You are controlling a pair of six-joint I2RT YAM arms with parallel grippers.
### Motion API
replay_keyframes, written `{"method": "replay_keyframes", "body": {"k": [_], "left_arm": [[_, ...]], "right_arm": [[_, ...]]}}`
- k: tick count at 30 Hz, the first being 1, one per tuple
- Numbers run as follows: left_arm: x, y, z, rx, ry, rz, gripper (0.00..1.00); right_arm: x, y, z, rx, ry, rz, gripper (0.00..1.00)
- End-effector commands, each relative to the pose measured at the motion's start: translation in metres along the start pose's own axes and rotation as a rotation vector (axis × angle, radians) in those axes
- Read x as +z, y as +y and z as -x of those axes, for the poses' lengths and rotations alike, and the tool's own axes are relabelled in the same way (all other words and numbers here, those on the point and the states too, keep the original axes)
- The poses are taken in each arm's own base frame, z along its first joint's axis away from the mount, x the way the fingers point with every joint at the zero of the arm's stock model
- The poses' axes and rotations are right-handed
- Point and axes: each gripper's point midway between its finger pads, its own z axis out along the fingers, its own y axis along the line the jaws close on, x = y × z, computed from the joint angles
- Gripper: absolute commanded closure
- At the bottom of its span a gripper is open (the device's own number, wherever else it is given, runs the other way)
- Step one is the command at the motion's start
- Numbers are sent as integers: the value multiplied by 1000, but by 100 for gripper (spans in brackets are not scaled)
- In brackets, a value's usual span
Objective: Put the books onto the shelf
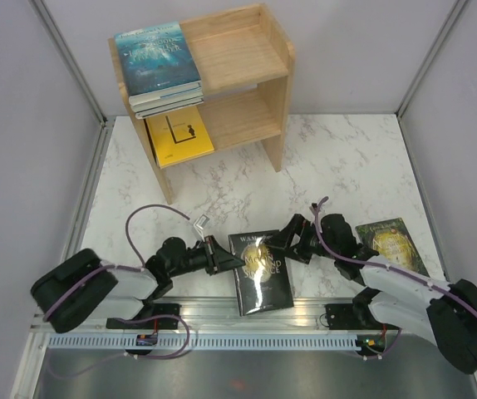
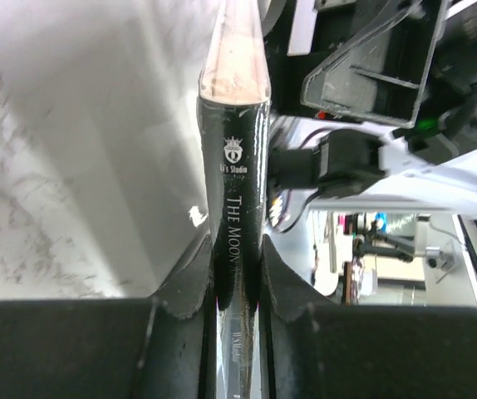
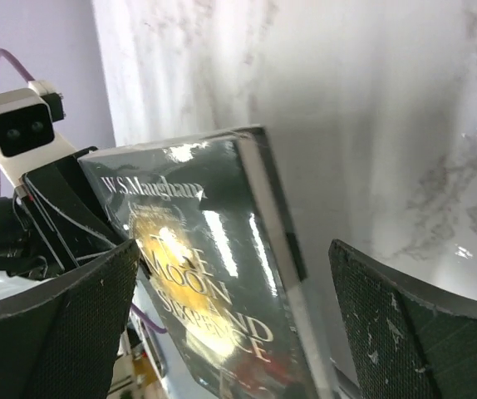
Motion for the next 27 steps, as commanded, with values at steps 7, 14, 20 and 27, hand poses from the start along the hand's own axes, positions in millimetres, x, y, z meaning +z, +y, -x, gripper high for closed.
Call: {"method": "replay_keyframes", "body": {"k": [7,14,20,27], "left_arm": [[-45,-78,67,174,-233,-104,98],[-61,-97,84,155,-270,-149,98],[-63,-103,93,95,-314,-228,98],[-59,-107,102,48,-340,-276,98]], "right_arm": [[-17,6,-3,-34,-37,41,2],[-27,46,-7,-22,-33,279,2],[-43,76,-9,-22,-24,420,2],[-55,87,-12,9,-28,501,2]]}}
